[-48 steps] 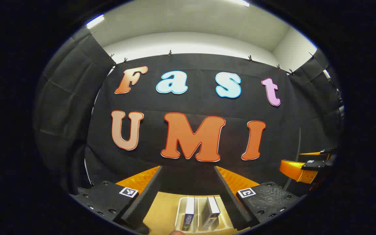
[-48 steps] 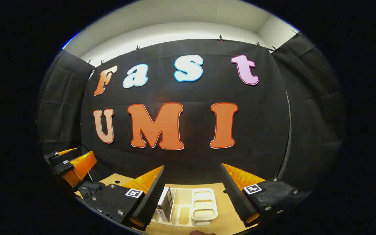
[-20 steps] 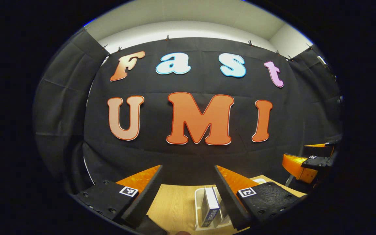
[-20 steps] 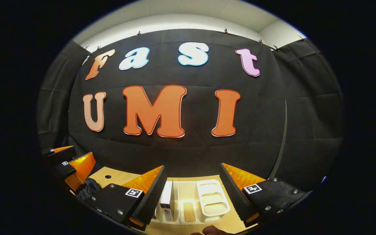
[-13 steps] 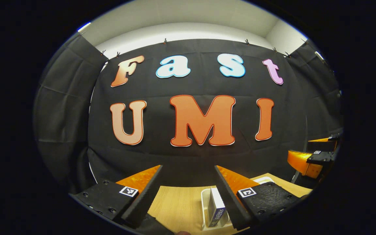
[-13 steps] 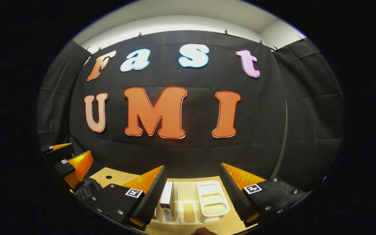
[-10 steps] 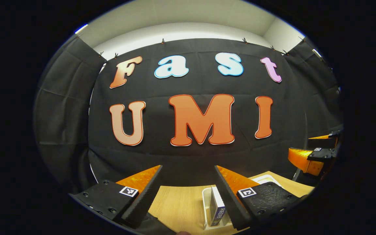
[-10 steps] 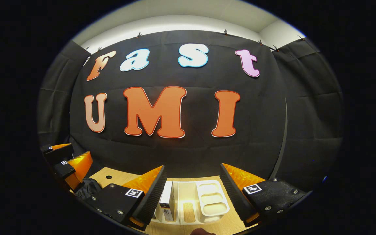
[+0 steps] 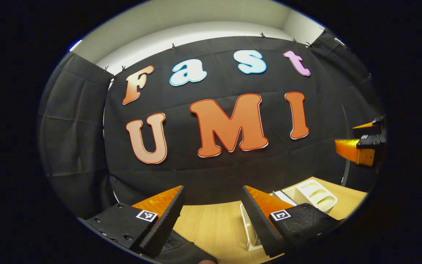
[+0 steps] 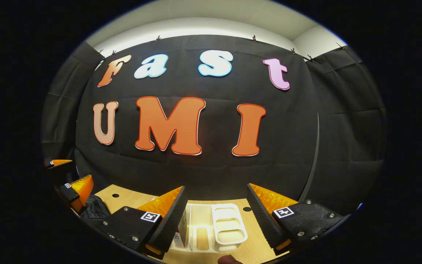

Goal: Open the schoolbag, grab two books from the bookshelf and put them into the schoolbag.

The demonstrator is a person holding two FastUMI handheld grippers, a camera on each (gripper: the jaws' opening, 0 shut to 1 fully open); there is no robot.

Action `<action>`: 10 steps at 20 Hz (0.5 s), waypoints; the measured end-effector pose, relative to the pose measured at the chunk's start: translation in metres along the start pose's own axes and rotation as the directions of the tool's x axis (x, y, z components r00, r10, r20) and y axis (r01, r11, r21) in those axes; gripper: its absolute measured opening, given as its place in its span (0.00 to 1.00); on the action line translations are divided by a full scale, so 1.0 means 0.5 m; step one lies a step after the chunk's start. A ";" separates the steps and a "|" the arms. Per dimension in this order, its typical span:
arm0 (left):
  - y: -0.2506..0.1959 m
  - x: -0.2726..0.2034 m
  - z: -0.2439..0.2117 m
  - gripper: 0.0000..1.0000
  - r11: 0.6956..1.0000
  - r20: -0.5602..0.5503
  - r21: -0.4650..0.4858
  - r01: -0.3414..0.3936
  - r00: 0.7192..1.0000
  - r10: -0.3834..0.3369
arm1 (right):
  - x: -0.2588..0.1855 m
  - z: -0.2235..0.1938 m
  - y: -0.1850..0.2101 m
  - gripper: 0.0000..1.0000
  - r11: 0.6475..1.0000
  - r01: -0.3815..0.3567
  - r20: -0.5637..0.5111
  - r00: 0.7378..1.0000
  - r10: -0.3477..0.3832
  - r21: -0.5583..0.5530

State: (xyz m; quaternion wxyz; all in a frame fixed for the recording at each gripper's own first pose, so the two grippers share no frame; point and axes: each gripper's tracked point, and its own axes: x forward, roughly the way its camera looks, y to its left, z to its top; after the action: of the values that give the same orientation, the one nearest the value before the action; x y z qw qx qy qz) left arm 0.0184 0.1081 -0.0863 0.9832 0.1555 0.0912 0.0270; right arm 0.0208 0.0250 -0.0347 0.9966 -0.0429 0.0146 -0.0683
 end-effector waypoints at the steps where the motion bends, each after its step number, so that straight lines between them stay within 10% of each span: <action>1: 0.001 0.000 -0.022 0.96 1.000 -0.025 0.014 0.000 1.000 0.000 | 0.003 -0.005 -0.009 0.95 1.000 0.007 -0.004 1.000 -0.007 -0.001; 10: 0.057 -0.036 -0.234 0.98 0.945 -0.252 0.327 0.008 0.965 0.079 | 0.053 -0.063 -0.055 0.96 0.999 0.033 -0.073 0.997 -0.035 -0.029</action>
State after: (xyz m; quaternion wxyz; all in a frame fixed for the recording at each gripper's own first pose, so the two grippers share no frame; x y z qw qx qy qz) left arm -0.0218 0.1688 -0.1838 0.9228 0.3120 0.2205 0.0497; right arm 0.0423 -0.0083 -0.0644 0.9934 -0.0547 0.0512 -0.0867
